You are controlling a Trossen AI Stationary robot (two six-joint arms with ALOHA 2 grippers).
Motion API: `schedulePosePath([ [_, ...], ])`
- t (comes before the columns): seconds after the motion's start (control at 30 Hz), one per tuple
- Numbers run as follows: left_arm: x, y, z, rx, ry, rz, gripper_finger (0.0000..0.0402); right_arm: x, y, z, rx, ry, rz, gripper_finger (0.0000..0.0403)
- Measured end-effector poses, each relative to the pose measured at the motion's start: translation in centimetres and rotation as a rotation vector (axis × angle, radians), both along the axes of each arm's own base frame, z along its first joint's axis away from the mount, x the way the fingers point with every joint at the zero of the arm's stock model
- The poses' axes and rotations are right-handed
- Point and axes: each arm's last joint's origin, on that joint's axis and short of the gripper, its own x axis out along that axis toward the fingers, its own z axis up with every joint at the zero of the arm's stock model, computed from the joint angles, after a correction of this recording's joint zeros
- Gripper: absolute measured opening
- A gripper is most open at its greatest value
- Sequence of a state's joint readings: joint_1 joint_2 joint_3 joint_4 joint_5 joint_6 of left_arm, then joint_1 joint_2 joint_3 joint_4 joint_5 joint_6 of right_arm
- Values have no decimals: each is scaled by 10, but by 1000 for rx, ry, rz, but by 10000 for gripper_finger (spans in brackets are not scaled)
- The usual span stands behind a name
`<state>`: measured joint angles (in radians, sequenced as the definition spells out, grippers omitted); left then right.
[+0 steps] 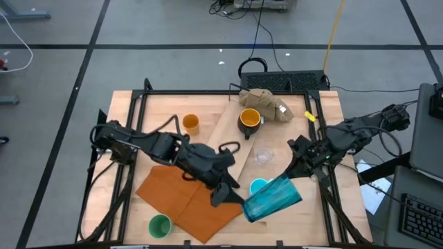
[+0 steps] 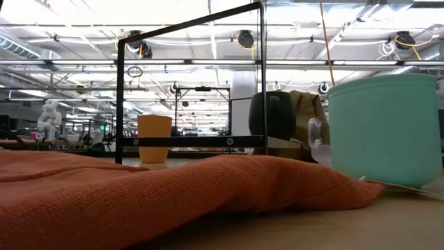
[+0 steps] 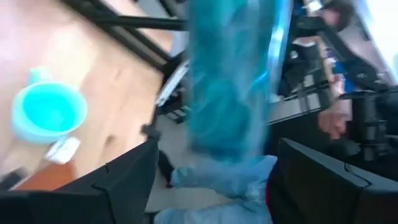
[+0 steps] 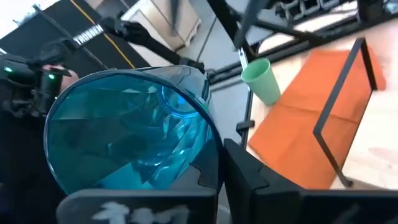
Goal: Stack small to large cups/mugs on shelf
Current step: Put the blue cup on the shelf
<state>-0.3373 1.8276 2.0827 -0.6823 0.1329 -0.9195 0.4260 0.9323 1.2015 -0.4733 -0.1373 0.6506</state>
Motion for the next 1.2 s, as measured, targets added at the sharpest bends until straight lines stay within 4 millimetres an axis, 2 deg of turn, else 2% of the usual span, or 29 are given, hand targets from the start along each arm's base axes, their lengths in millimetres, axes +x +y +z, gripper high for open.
schedulePosePath([
  [0.13, 2, -10, 0, -27, -22, -30, 351, 12, 2, -5, 1, 26, 33, 0],
  [0.43, 2, -15, -1, -79, -6, -81, 356, 45, 0, -9, 73, -3, 153, 0],
  [0.7, 0, -24, 1, -113, -11, -112, 356, 59, -5, -14, 96, 6, 195, 0],
  [1.03, 0, -25, 1, -122, -8, -108, 356, 78, -11, -17, 147, -15, 229, 0],
  [1.2, 5, -27, -7, -136, 25, -114, 356, 84, -12, -18, 173, -23, 264, 0],
])
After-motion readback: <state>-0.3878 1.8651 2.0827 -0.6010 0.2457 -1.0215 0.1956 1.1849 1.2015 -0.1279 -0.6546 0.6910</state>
